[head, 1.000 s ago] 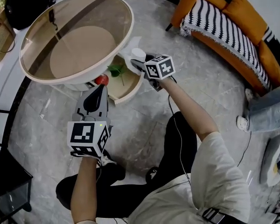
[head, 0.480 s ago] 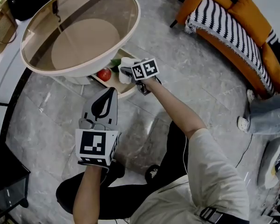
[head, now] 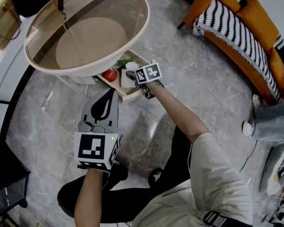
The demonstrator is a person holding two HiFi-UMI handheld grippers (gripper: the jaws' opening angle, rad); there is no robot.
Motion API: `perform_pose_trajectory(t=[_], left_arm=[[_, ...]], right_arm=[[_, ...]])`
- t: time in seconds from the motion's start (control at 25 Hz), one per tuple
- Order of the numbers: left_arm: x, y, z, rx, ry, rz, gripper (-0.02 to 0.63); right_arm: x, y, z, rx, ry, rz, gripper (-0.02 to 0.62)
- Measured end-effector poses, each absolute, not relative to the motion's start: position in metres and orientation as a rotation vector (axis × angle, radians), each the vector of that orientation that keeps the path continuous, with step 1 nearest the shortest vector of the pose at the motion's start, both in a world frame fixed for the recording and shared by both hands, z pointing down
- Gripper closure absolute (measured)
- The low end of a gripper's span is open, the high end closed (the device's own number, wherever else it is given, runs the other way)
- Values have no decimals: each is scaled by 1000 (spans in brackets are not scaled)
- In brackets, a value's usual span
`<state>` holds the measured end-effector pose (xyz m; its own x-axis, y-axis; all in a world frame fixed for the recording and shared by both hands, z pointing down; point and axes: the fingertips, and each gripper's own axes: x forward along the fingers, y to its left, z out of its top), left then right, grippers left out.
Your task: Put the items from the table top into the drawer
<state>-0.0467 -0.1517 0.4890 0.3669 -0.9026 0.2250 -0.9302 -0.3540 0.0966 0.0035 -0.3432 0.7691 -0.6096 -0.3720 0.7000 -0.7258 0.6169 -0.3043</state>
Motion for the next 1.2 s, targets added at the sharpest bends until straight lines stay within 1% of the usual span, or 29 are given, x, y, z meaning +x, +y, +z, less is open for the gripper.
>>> perform_pose_trajectory(t=[0.2, 0.52, 0.68, 0.88, 1.2], left_arm=[[-48, -148, 488, 2412, -1669, 190, 584], [-50, -148, 487, 2409, -1679, 181, 584], [-48, -161, 497, 2441, -1652, 241, 584], [-51, -183, 515, 2418, -1616, 272, 584], [-22, -213, 545, 2423, -1503, 298, 584]], right_arm=[[5, -343, 763, 863, -2271, 769, 322], [20, -337, 741, 847, -2366, 775, 322], [32, -328, 729, 935, -2429, 838, 322], [35, -311, 727, 948, -2455, 674, 323], [26, -315, 726, 891, -2498, 586, 324]])
